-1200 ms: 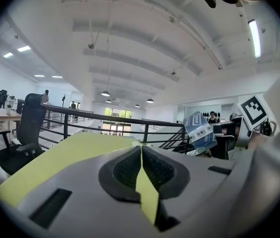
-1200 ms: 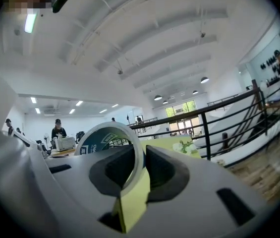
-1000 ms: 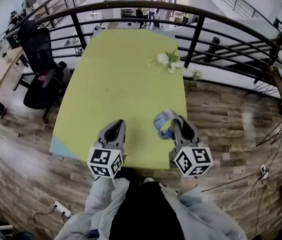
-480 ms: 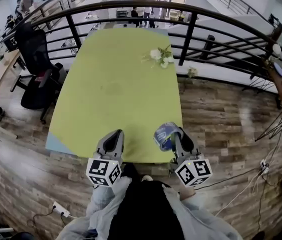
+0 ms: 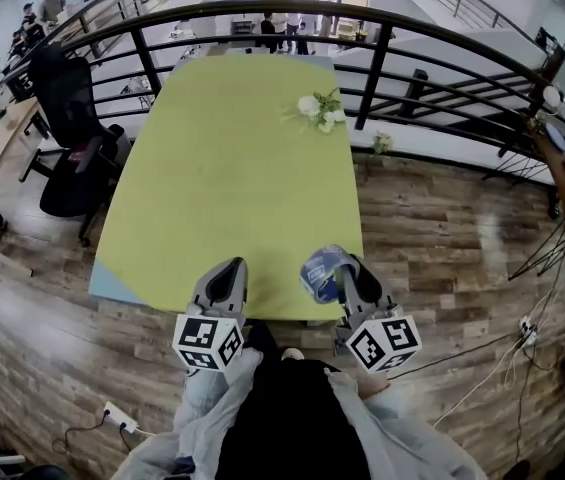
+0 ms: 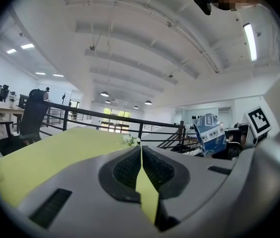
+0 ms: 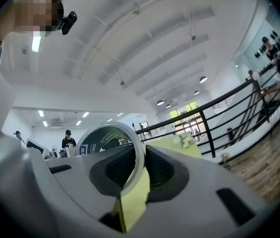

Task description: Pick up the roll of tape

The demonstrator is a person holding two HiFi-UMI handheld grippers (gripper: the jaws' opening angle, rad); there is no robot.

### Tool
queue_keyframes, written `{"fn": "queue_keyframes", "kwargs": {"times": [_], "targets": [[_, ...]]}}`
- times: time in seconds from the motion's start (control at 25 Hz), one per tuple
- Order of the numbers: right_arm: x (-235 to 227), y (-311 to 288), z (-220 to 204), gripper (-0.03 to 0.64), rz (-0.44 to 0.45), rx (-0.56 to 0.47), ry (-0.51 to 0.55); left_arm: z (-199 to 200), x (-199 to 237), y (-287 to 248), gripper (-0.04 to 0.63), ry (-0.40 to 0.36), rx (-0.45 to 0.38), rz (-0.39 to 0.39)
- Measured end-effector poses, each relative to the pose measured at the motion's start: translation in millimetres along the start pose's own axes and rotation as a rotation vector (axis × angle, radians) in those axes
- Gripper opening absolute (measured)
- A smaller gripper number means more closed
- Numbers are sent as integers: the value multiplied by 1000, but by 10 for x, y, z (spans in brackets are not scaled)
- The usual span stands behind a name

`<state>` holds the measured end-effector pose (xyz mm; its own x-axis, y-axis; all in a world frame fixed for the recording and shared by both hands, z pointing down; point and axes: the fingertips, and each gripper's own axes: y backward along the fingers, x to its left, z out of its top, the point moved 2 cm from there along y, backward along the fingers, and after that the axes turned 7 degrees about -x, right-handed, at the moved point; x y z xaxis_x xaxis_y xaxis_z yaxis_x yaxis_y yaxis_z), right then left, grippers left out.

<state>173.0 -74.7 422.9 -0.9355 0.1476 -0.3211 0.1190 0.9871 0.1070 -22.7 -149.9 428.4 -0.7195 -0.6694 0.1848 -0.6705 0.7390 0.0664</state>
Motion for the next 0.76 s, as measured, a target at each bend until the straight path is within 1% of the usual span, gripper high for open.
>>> {"fn": "queue_keyframes", "kwargs": {"times": [0.2, 0.44, 0.64, 0.76], "targets": [[1, -9, -23, 72, 1, 6, -7, -22, -6, -2, 21, -3, 8, 2], [67, -71, -81, 72, 7, 25, -3, -57, 92, 20, 21, 16, 15, 17], [87, -124, -115, 72, 19, 33, -5, -92, 117, 2, 21, -33, 38, 22], [77, -156, -91, 72, 18, 40, -2, -99, 103, -33, 21, -44, 47, 16]]}}
